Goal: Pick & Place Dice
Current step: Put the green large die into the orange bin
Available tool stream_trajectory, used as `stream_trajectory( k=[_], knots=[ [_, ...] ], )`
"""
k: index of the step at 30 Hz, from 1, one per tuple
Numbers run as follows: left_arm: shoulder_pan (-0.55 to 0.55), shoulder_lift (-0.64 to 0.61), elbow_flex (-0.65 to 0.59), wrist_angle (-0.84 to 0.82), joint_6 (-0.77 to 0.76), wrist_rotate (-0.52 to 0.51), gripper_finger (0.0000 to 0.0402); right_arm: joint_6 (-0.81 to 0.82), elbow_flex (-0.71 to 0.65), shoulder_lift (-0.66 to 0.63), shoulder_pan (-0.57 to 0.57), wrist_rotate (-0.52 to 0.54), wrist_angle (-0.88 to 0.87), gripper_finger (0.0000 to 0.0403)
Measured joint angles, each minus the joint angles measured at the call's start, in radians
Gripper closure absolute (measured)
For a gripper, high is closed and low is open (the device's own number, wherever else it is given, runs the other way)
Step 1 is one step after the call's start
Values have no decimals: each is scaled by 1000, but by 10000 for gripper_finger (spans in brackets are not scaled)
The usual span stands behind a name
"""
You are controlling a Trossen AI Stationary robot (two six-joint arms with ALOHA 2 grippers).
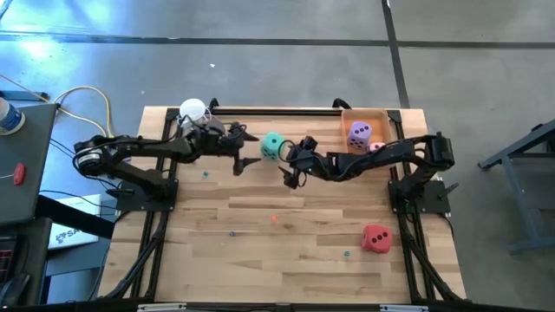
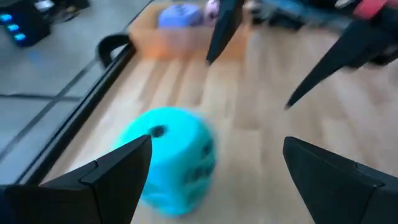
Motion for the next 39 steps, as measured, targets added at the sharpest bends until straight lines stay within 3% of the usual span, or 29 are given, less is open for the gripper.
stream_trajectory(
  k=[5,13,18,30,39],
  knots=[
    [58,54,0,-27,76,-94,49,1,0,0,-8,0,24,15],
    [136,170,0,-16,86,-23,49,1,0,0,-8,-28,39,14],
    [137,175,0,-2,86,-15,49,0,0,0,-11,-113,39,14],
    [137,176,0,-1,91,-10,49,60,0,0,-56,-143,26,4],
    [137,211,2,118,160,126,49,48,0,0,-80,-165,6,5]
  ],
)
